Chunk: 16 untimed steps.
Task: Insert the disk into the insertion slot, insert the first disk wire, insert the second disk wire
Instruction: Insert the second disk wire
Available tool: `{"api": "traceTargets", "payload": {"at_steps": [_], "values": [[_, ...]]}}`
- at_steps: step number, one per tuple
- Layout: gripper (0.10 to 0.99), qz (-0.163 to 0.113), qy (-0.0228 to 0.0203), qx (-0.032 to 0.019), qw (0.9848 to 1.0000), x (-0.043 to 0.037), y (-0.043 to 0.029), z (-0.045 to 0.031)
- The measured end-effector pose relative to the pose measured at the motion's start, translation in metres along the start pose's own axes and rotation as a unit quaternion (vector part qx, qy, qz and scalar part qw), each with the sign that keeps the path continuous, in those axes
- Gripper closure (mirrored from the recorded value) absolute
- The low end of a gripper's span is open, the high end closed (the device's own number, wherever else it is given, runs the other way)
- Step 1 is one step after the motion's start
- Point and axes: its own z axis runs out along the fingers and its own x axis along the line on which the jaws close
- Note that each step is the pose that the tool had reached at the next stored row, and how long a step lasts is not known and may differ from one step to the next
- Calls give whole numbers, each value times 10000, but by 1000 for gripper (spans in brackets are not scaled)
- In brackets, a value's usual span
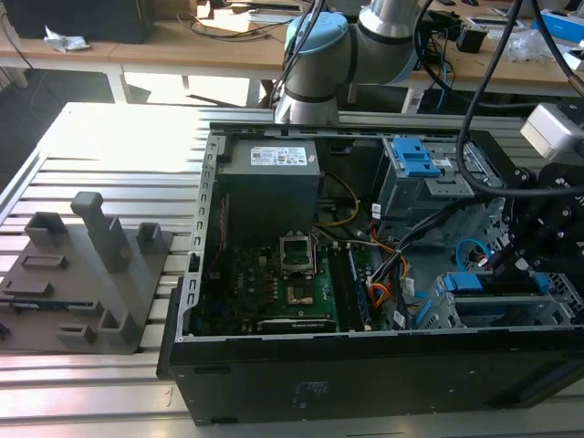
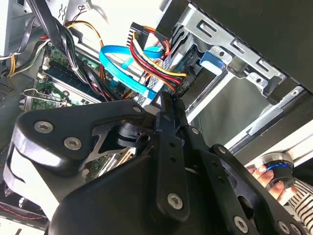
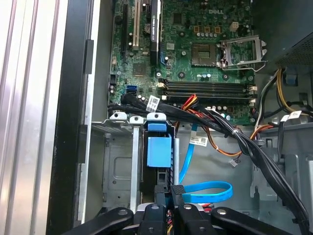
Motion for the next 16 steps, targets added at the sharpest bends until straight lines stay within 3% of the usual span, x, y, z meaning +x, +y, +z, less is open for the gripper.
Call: {"api": "traceTargets", "payload": {"at_steps": [16], "values": [[925, 76, -11, -11, 10000, 17, -5, 31]]}}
